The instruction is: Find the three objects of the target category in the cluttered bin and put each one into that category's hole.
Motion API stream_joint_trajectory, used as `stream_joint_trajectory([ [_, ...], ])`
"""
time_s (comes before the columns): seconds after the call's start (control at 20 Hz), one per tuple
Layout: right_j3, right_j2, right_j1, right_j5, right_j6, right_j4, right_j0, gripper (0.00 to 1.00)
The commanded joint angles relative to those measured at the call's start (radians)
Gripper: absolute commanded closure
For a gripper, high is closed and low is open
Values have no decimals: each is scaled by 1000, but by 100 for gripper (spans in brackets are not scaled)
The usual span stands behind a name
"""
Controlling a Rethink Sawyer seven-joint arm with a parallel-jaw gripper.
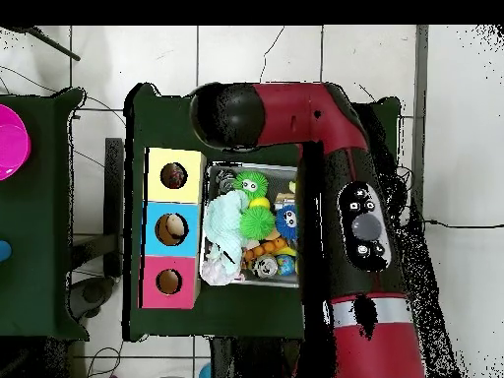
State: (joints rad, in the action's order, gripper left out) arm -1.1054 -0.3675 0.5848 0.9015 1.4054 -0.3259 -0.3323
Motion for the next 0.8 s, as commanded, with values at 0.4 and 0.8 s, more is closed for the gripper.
stream_joint_trajectory([
  [0.4, -78, -101, -30, 82, -463, -127, -130, 0],
  [0.8, -98, -113, -23, 102, -514, -158, -182, 0],
])
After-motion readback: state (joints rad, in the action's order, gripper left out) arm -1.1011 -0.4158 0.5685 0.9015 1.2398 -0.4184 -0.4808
